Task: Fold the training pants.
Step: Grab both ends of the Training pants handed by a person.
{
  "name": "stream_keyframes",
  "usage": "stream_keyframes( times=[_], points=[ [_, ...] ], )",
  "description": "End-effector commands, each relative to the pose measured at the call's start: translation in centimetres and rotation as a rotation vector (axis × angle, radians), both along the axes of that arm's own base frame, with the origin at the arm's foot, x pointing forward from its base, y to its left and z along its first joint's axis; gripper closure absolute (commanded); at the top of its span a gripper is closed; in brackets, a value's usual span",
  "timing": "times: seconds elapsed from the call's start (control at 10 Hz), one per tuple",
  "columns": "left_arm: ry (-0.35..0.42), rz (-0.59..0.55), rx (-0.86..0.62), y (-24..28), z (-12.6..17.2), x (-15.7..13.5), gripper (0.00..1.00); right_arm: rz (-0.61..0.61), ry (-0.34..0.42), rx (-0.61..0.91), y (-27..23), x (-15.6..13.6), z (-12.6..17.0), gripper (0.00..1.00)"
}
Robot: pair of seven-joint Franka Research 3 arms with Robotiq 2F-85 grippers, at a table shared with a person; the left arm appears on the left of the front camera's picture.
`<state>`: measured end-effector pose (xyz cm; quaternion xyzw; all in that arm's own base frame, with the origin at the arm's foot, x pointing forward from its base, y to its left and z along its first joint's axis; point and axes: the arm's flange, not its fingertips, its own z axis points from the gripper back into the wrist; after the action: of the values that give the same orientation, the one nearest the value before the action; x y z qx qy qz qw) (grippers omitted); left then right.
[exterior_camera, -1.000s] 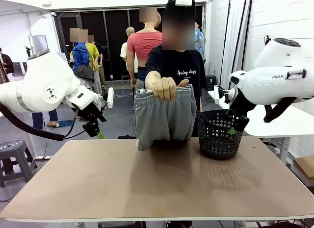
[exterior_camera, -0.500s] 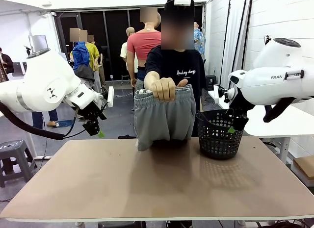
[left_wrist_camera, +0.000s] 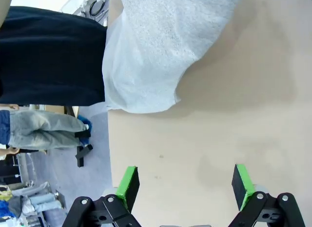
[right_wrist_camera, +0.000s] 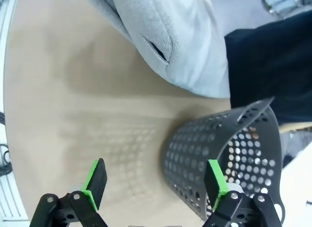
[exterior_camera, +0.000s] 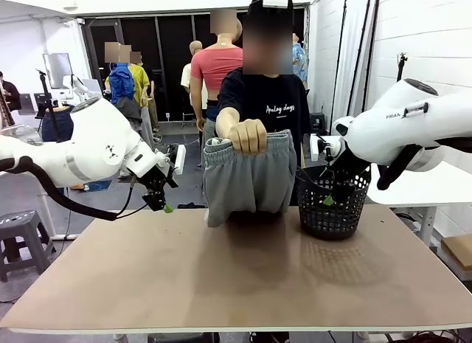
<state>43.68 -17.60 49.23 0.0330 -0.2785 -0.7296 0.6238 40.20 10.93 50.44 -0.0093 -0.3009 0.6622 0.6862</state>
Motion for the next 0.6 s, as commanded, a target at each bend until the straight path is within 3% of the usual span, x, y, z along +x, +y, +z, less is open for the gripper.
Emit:
stream_keyframes(
  times=[0.0, 0.5],
  points=[
    [-0.05, -0.037, -0.074, 0.07, -0.01, 1.65, 0.0, 0.047, -0.031, 0.06, -0.4, 1.54, -0.3, 0.0],
    [-0.043, -0.147, -0.331, -0.82, -0.77, 2.46, 0.0, 0.153, -0.044, 0.262, -0.1, 2.25, -1.27, 0.0]
  ],
)
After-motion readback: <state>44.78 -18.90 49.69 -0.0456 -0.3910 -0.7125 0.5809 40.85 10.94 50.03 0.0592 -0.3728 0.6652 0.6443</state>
